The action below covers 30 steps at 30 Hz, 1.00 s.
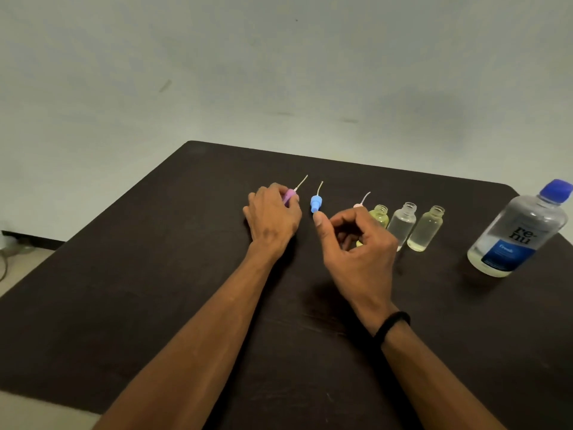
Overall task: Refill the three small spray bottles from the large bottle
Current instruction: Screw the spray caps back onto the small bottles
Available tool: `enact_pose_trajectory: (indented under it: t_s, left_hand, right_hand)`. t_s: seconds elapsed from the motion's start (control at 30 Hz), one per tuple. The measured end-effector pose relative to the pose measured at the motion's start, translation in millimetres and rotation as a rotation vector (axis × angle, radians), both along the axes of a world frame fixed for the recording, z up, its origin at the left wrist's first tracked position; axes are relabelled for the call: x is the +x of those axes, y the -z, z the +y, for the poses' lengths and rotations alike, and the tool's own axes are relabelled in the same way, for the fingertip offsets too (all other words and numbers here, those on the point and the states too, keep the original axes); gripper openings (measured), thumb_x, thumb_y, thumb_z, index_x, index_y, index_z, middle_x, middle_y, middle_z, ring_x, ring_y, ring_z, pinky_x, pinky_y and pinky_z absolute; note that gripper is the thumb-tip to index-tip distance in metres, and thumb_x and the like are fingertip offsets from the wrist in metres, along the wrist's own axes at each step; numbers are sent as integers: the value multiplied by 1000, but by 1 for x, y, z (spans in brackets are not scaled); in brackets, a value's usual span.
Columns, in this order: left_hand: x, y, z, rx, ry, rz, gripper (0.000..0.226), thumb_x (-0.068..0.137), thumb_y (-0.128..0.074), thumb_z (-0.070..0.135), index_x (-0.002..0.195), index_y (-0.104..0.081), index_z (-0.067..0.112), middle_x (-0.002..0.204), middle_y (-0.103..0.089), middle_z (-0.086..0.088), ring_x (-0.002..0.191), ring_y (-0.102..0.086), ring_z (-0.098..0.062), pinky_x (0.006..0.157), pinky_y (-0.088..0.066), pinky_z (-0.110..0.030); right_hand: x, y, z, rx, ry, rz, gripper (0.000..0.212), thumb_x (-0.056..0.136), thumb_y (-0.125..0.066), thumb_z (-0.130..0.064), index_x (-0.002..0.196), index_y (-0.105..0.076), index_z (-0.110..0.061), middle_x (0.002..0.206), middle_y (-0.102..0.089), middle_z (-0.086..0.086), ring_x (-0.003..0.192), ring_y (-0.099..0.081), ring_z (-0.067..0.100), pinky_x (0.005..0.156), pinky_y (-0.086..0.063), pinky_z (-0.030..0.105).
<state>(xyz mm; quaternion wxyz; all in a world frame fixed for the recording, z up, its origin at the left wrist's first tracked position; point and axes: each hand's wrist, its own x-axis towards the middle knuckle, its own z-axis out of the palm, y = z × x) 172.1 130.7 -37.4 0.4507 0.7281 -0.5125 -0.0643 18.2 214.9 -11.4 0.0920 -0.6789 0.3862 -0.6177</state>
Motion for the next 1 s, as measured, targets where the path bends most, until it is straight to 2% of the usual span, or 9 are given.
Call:
enact_pose_trajectory:
  t_s: [0.17,0.27,0.33,0.4,0.53,0.6,0.7,0.83,1.0]
  left_hand:
    - [-10,-39,-7,-273,154,484,21,98,-72,36,115,-69,24,100,-76,9,100,-72,-10,93,-59,-36]
    - [-18,-61,7,-260,380,815,32,99,-72,31,124,-63,13,104,-81,1,100,-76,-6,87,-57,-27]
    - [-22,-61,19,-201,563,961,38,97,-74,29,126,-62,9,110,-81,-3,111,-74,-15,91,-55,-37]
    - [-24,-62,27,-135,697,1038,34,94,-76,27,123,-66,13,115,-80,-6,118,-71,-24,107,-49,-55]
    - [-31,-66,33,-54,893,1115,26,90,-77,24,115,-73,19,114,-78,-6,111,-71,-23,116,-40,-62]
    - [-36,-68,34,-42,974,1111,27,91,-73,21,118,-73,19,117,-76,-8,112,-67,-27,103,-52,-57]
    - [-39,-69,36,-65,1020,1094,28,92,-69,18,120,-71,18,114,-74,-6,103,-69,-19,76,-57,-34]
    - [-40,-65,36,-74,1066,1039,27,93,-70,15,119,-74,21,110,-72,-3,96,-65,-14,79,-49,-31]
    - [-43,-64,35,-119,1101,967,35,93,-73,15,127,-72,26,109,-67,-2,88,-59,-5,67,-35,-27]
  right_hand:
    - [-8,-18,-16,-36,46,-80,17,94,-83,-23,89,-70,-13,80,-67,-5,66,-63,16,58,-53,29]
    - [-9,-24,-14,-17,48,-143,16,94,-82,-24,93,-69,-15,85,-69,-4,72,-67,15,63,-57,28]
    - [-10,-20,-7,-3,37,-182,17,94,-81,-26,98,-69,-15,88,-70,-4,77,-70,15,67,-58,25]
    - [-8,-18,-3,20,34,-229,20,93,-80,-29,103,-68,-15,93,-71,-4,81,-72,15,69,-60,26]
    - [-9,-24,-2,110,-14,-353,31,94,-78,-33,116,-63,-17,104,-72,-4,88,-76,21,71,-65,37]
    - [-10,-29,-2,175,-59,-433,32,96,-75,-32,120,-62,-14,103,-74,-6,87,-77,23,70,-66,40]
    - [-14,-36,-5,311,-200,-616,29,97,-70,-36,111,-68,-10,97,-79,8,80,-79,30,69,-65,37]
    - [-24,-46,-9,484,-460,-869,27,91,-74,-25,106,-70,-3,95,-78,19,77,-76,25,68,-63,31]
    - [-38,-49,-14,532,-609,-978,23,88,-75,-10,109,-70,-3,111,-76,21,88,-74,21,77,-62,29]
